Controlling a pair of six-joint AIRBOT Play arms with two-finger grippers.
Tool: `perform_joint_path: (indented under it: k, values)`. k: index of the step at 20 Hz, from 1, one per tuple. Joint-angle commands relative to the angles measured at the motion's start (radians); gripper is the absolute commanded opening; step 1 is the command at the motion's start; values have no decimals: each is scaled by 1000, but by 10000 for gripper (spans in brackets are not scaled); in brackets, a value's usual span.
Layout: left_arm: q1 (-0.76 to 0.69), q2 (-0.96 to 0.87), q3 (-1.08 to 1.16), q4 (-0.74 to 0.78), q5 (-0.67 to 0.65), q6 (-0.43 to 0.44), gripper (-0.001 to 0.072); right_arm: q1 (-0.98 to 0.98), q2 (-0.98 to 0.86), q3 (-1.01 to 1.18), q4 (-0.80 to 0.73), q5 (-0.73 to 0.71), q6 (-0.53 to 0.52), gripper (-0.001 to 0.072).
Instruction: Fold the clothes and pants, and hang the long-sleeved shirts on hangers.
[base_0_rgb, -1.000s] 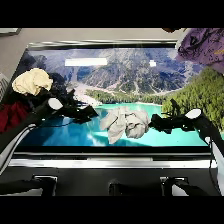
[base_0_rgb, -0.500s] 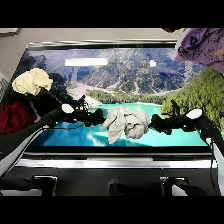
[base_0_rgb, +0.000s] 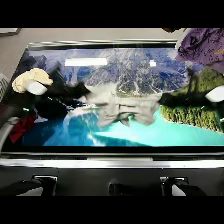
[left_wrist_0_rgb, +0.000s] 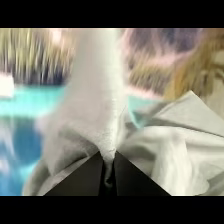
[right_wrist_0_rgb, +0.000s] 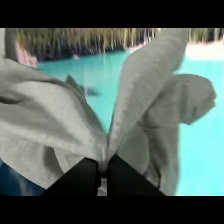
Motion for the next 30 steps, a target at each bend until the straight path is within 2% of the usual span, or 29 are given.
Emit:
perform_joint_path:
  k: [1,4,7,12,15,16,20,23,27,30]
  values:
    - [88,139,261,260,-121,-24,16,0,56,328,-39,54,-62,35]
    - [92,251,444,417,-186,-24,17,0,140,543,-56,81,-62,35]
    - [92,392,496,475,-192,-25,17,0,257,651,-110,104,-29,35]
    - [92,573,496,584,-212,-124,17,0,428,665,-172,102,66,36]
    - [92,587,491,668,-222,-216,17,0,422,664,-165,97,164,35]
    - [92,572,478,672,-228,-219,17,0,398,664,-156,104,209,35]
    - [92,398,413,671,-347,-217,17,0,164,661,-57,279,341,36]
    - [92,167,373,671,-364,-207,18,27,-70,588,-46,359,340,36]
    - [92,-188,373,670,-325,-198,18,192,-376,460,-177,191,332,37]
    - [92,-393,375,661,-312,-253,19,285,-600,455,-208,21,350,37]
